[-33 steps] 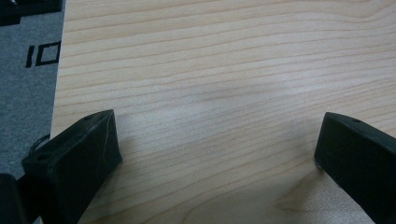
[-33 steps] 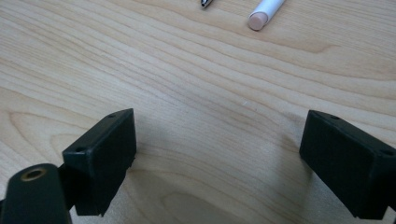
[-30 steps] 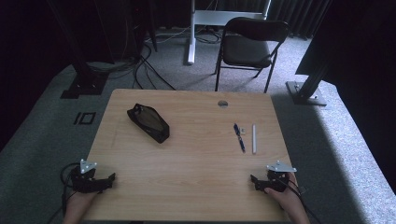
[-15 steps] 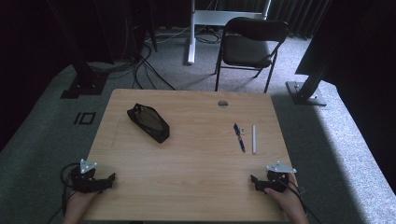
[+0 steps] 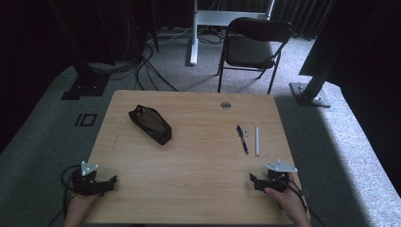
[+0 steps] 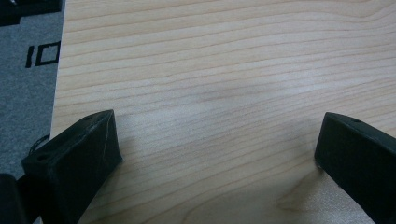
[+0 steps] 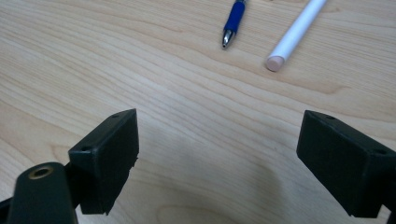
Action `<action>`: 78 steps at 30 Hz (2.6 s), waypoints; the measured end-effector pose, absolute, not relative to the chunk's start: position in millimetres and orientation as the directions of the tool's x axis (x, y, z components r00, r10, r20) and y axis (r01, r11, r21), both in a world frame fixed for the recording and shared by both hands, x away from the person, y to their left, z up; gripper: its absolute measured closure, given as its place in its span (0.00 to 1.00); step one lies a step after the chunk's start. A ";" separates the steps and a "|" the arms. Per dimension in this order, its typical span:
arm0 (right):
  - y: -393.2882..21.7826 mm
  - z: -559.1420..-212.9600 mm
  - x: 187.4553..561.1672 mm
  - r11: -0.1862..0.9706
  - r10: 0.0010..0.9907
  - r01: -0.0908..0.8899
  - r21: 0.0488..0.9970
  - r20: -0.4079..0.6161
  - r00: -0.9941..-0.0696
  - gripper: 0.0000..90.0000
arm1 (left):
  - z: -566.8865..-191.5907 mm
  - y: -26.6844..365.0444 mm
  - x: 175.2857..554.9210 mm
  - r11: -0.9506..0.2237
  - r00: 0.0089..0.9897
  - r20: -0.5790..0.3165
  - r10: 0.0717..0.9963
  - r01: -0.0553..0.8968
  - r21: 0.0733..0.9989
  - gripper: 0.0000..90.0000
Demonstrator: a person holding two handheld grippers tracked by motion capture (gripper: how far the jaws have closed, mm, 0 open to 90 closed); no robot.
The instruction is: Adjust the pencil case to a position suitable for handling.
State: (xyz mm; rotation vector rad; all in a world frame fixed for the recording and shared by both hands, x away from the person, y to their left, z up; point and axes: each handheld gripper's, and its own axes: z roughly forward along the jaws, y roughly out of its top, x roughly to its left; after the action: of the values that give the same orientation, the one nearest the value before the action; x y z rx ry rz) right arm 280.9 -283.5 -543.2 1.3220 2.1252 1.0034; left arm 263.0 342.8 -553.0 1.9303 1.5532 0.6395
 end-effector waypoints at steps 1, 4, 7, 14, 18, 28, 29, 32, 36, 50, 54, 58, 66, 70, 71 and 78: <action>-282.0 -543.1 281.4 0.282 0.894 0.574 0.769 0.007 -0.448 0.14 | -553.0 342.8 263.0 -0.159 0.209 0.012 0.978 0.703 0.693 0.00; -277.3 -542.2 283.1 0.277 0.889 0.567 0.776 0.016 -0.457 0.14 | -553.0 342.8 263.0 -0.159 0.210 0.012 0.978 0.703 0.694 0.00; -273.6 -541.5 284.3 0.283 0.885 0.567 0.774 0.016 -0.465 0.14 | -553.0 342.8 263.0 -0.159 0.209 0.011 0.978 0.703 0.694 0.00; -258.8 -539.0 290.7 0.292 0.870 0.552 0.781 0.023 -0.493 0.15 | -553.0 342.8 263.0 -0.159 0.210 0.012 0.978 0.703 0.693 0.00; -250.4 -536.3 294.4 0.297 0.860 0.534 0.792 0.021 -0.509 0.15 | -553.0 342.9 263.0 -0.159 0.210 0.012 0.978 0.703 0.693 0.00; -227.1 -531.2 304.8 0.297 0.841 0.511 0.806 0.033 -0.541 0.15 | -553.0 342.8 263.0 -0.159 0.210 0.012 0.978 0.703 0.694 0.00; -224.1 -530.5 306.1 0.304 0.837 0.509 0.806 0.029 -0.546 0.15 | -553.0 342.8 263.0 -0.160 0.210 0.012 0.978 0.703 0.693 0.00; -215.7 -529.4 310.2 0.311 0.829 0.501 0.808 0.027 -0.558 0.15 | -553.0 342.8 263.0 -0.159 0.210 0.012 0.978 0.703 0.694 0.00; -204.7 -529.4 314.3 0.324 0.817 0.492 0.808 0.023 -0.576 0.15 | -553.0 342.9 263.0 -0.159 0.210 0.012 0.978 0.703 0.693 0.00; -173.4 -529.9 327.1 0.348 0.780 0.473 0.809 0.031 -0.625 0.15 | -553.0 342.9 263.0 -0.160 0.210 0.012 0.978 0.703 0.693 0.00; -162.9 -528.0 331.0 0.354 0.769 0.461 0.814 0.027 -0.639 0.16 | -553.0 342.9 263.1 -0.161 0.213 0.012 0.977 0.702 0.693 0.00; -152.4 -526.7 333.9 0.354 0.758 0.454 0.818 0.033 -0.651 0.16 | -553.0 342.9 263.1 -0.162 0.214 0.011 0.977 0.702 0.694 0.00; -130.0 -527.0 339.4 0.362 0.735 0.446 0.818 0.043 -0.677 0.16 | -553.0 342.9 263.1 -0.162 0.214 0.012 0.977 0.702 0.694 0.00; -121.4 -526.5 341.9 0.362 0.727 0.442 0.821 0.049 -0.685 0.16 | -553.0 342.9 263.1 -0.162 0.214 0.012 0.977 0.702 0.693 0.00; -119.2 -526.4 342.9 0.363 0.724 0.439 0.822 0.048 -0.688 0.17 | -553.0 342.9 263.1 -0.162 0.214 0.012 0.977 0.702 0.694 0.00; -103.8 -526.4 348.8 0.372 0.709 0.433 0.821 0.050 -0.704 0.18 | -553.0 342.9 263.1 -0.162 0.215 0.011 0.977 0.702 0.694 0.00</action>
State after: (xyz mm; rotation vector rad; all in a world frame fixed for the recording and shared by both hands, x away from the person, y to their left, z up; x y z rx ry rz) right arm 348.8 -103.8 -526.4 1.0043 2.3260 1.2494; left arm 263.1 342.9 -553.0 1.9332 1.5474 0.6368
